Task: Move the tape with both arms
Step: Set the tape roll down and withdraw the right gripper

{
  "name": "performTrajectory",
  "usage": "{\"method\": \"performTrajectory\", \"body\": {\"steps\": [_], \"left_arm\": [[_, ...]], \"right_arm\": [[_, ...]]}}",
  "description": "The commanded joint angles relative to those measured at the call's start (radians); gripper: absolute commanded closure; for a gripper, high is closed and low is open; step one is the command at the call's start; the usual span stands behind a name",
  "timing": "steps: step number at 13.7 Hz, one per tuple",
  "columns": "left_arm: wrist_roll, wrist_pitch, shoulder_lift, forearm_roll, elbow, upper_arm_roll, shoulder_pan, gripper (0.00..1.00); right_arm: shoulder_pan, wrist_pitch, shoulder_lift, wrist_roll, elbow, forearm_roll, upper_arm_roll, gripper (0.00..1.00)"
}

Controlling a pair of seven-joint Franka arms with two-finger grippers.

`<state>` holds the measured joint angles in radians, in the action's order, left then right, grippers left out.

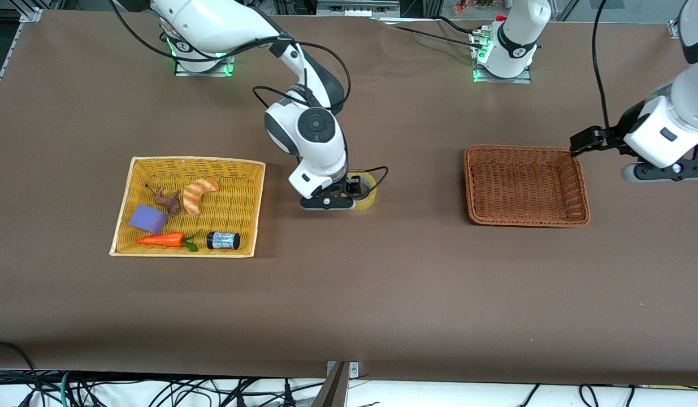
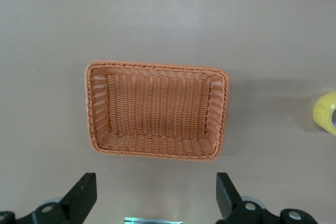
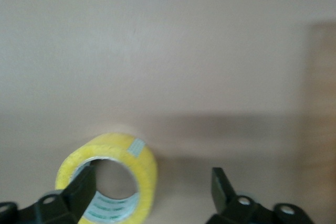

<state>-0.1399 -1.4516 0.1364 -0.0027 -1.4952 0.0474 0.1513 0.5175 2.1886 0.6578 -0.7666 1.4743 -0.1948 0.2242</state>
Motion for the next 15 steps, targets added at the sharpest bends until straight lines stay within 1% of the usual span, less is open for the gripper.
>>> {"method": "performTrajectory", "body": {"steps": [1, 2, 3, 4, 5, 6, 7, 8, 9, 10, 11, 13, 14, 15], "left_arm": [[0.011, -0.004, -0.005, 0.003, -0.033, -0.003, 0.017, 0.0], [0.008, -0.004, 0.011, 0.004, -0.089, -0.004, 0.017, 0.0], [0.011, -0.003, 0.009, 0.01, -0.108, -0.007, 0.019, 0.0], [0.011, -0.003, 0.009, 0.0, -0.106, -0.007, 0.019, 0.0], [0.01, -0.004, 0.012, -0.006, -0.103, -0.011, 0.021, 0.0], [0.008, -0.004, 0.015, -0.04, -0.105, -0.029, 0.022, 0.0], [-0.004, -0.013, 0.023, -0.087, -0.108, -0.041, 0.022, 0.0], [-0.006, -0.045, 0.037, -0.126, -0.115, -0.044, 0.022, 0.0], [-0.009, -0.088, 0.064, -0.149, -0.119, -0.055, 0.025, 0.0], [-0.018, -0.136, 0.092, -0.169, -0.128, -0.076, 0.027, 0.0], [-0.058, -0.197, 0.107, -0.189, -0.163, -0.093, 0.031, 0.0], [-0.147, -0.336, 0.115, -0.253, -0.258, -0.142, 0.045, 0.0], [-0.176, -0.408, 0.127, -0.266, -0.292, -0.168, 0.06, 0.0], [-0.193, -0.461, 0.146, -0.266, -0.306, -0.193, 0.07, 0.0]], "right_arm": [[-0.13, -0.137, -0.101, 0.166, 0.015, 0.006, 0.0, 0.01], [-0.199, -0.179, -0.131, 0.232, 0.015, 0.026, 0.004, 0.0], [-0.25, -0.223, -0.162, 0.307, 0.015, 0.067, 0.0, 0.0], [-0.298, -0.262, -0.188, 0.381, 0.015, 0.099, -0.003, 0.0], [-0.354, -0.289, -0.201, 0.457, 0.015, 0.11, -0.006, 0.0], [-0.407, -0.311, -0.211, 0.533, 0.015, 0.109, -0.006, 0.0], [-0.445, -0.326, -0.214, 0.571, 0.014, 0.107, -0.009, 0.0], [-0.486, -0.339, -0.215, 0.582, 0.014, 0.11, -0.029, 0.0], [-0.513, -0.345, -0.216, 0.587, 0.014, 0.109, -0.037, 0.0], [-0.536, -0.354, -0.237, 0.589, 0.012, 0.104, -0.049, 0.0], [-0.557, -0.368, -0.253, 0.596, 0.012, 0.101, -0.06, 0.0], [-0.583, -0.438, -0.288, 0.674, 0.003, 0.097, -0.078, 0.0], [-0.584, -0.495, -0.311, 0.711, -0.037, 0.088, -0.091, 0.0], [-0.587, -0.551, -0.311, 0.743, -0.076, 0.084, -0.104, 0.0]]}}
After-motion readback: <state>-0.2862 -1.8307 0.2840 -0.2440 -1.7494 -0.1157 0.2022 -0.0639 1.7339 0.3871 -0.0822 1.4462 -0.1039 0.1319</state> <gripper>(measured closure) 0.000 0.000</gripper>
